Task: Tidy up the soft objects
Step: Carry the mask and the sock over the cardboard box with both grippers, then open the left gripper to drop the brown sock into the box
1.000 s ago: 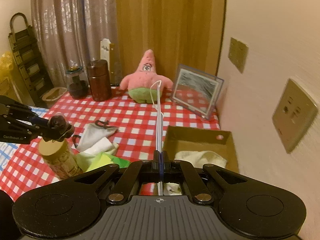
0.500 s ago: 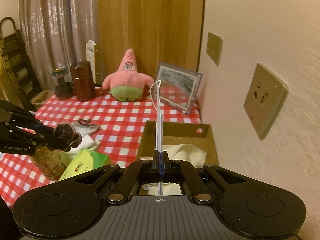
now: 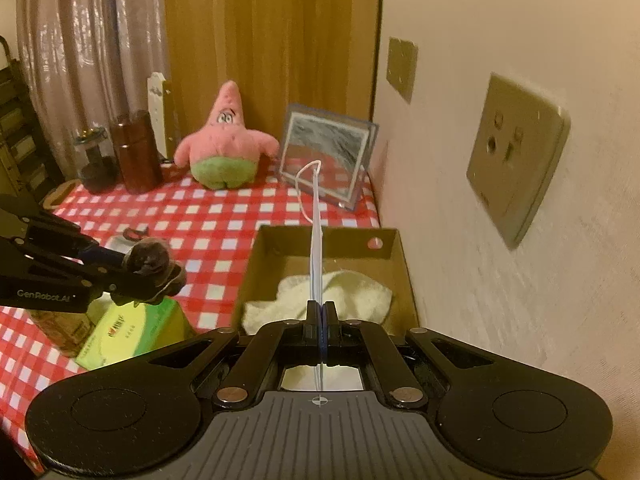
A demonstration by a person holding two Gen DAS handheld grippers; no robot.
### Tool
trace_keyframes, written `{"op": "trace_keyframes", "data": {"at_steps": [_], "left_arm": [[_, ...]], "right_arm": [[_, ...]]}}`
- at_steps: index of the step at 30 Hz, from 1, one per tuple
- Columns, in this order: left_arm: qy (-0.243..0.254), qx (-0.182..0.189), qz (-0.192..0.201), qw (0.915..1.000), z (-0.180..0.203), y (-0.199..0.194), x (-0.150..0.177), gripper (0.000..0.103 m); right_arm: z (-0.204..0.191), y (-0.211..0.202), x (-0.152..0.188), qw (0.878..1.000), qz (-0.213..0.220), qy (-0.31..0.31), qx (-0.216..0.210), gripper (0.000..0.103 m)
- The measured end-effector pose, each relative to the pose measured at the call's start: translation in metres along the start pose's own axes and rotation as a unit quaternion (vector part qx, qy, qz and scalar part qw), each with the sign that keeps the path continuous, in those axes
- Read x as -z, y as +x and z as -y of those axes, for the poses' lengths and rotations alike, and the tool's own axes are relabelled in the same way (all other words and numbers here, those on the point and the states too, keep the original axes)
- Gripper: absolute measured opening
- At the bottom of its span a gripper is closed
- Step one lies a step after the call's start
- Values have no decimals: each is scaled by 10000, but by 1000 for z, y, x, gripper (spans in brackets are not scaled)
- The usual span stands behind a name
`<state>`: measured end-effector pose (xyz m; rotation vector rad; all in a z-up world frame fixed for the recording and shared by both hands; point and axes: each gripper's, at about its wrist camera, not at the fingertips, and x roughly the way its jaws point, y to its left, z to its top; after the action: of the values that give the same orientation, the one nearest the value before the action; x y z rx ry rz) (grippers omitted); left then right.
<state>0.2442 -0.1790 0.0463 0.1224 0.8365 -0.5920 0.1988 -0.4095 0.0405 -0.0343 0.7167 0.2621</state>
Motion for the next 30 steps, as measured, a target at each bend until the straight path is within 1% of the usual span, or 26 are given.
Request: {"op": "trace_keyframes", "data": {"at_steps": [7,14,17,19,20,21,22,26,30], "left_arm": [[-182,105,-139,9997,11,38,-1,19],[-254,205,-308,9990,26,75,3,20],[-251,230,-376,9987,31,89,6,23],[-280,213,-414,9985,32,97,8,28],[-302,210,-411,9985,33,100,9,31],[-309,232,-412,9984,33,103,9,38],[-301,254,-425,9983,34,106,10,39],[-198,221,-445,9986,34,108,13,39],[-202,153,-415,9988,29,100,16,39]], "right_arm": [[20,23,16,9996,-131,257,35,0],[30,40,33,9992,-260,282,121,0],[33,43,40,9991,-292,269,164,0],[37,45,42,9989,-303,305,170,0],[39,46,43,9988,-310,327,174,0],[40,47,44,9987,-318,349,174,0],[41,47,45,9987,-321,366,178,0],[43,49,49,9986,-344,359,202,0],[38,52,52,9987,-388,208,257,0]]}}
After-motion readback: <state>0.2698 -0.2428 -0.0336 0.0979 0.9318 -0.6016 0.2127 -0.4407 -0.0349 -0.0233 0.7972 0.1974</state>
